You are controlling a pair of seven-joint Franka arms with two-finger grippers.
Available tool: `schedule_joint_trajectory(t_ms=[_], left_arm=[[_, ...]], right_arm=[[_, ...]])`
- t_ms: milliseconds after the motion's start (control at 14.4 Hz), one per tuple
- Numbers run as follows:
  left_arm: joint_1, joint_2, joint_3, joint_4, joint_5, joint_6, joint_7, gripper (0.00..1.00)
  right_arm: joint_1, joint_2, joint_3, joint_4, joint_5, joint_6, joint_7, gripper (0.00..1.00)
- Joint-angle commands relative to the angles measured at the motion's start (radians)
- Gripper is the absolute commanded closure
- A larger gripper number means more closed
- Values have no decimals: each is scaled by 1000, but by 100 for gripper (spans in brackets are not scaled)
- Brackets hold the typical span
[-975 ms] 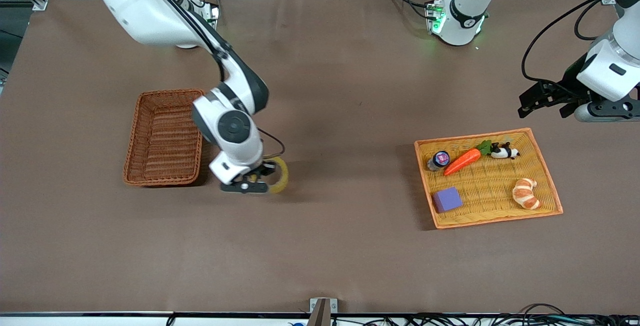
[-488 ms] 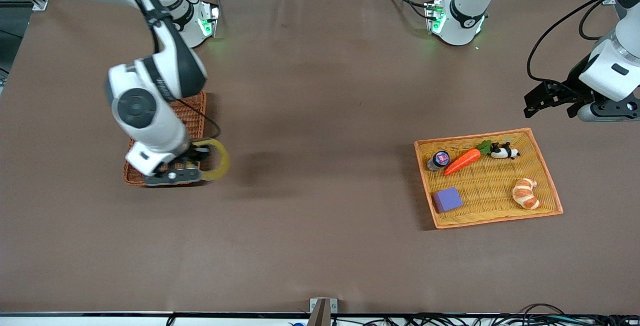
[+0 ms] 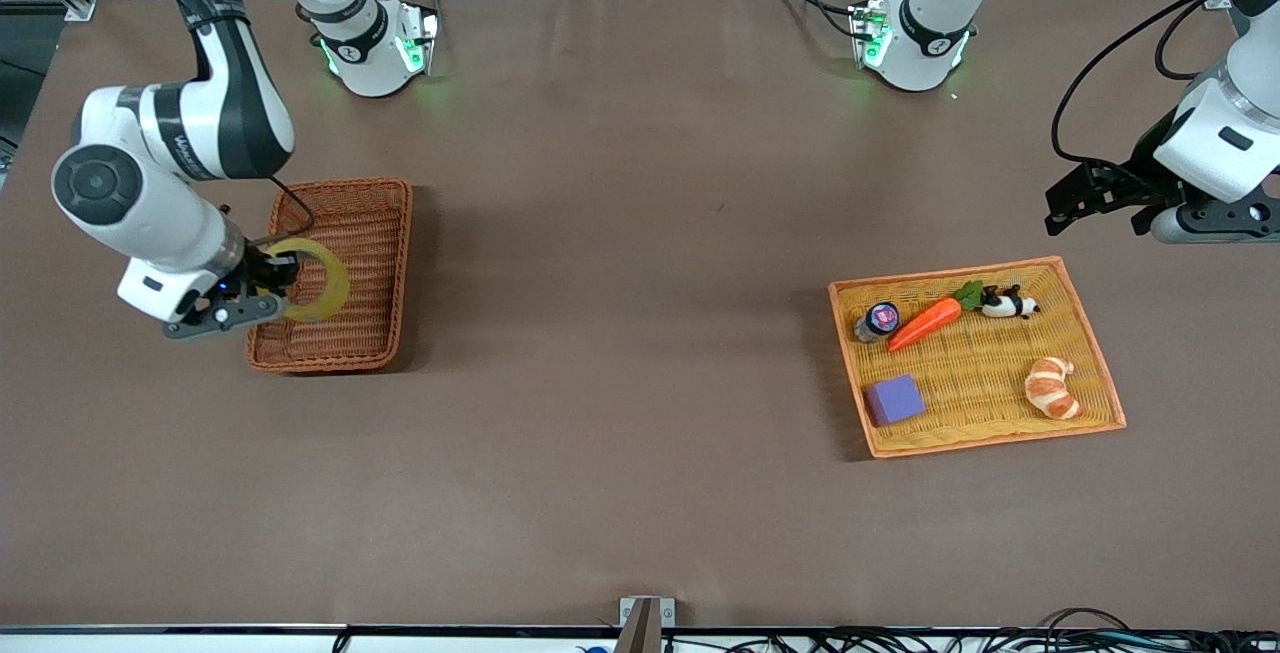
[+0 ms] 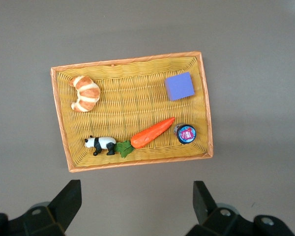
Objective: Move tape to another basket
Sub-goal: 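Carry the tape with the right gripper over the empty basket, then lower the tape into the basket and open the right gripper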
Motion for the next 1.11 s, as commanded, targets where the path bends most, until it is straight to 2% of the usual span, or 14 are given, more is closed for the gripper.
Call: schedule_joint_trajectory(t_ms=[0, 209, 348, 627, 697, 766, 836, 905, 1045], left_arm=[[-5, 4, -1, 17, 20, -19, -3, 0], [-5, 7, -1, 16, 22, -19, -1, 0], [-6, 7, -1, 16, 22, -19, -3, 0], [-6, 7, -5, 14, 22, -27, -1, 0], [-6, 7, -5, 14, 22, -27, -1, 0], [-6, 7, -6, 13, 22, -29, -1, 0], [-5, 5, -6, 13, 22, -39, -1, 0], [-5, 7, -6, 13, 22, -47, -1, 0], [-6, 7, -5, 14, 22, -47, -1, 0]], right_arm=[[7, -83, -42, -212, 17, 170, -60, 99], [4, -65, -52, -340, 15, 383, -63, 98], [4, -16, -55, -387, 15, 498, -65, 93], [-1, 39, -60, -394, 12, 543, -65, 83], [-2, 50, -60, -394, 12, 543, -65, 72], [-1, 52, -60, -393, 12, 540, -65, 53], [1, 46, -62, -390, 12, 530, -62, 17], [7, 33, -62, -379, 12, 516, -56, 0], [28, 6, -56, -297, 14, 423, -15, 0]])
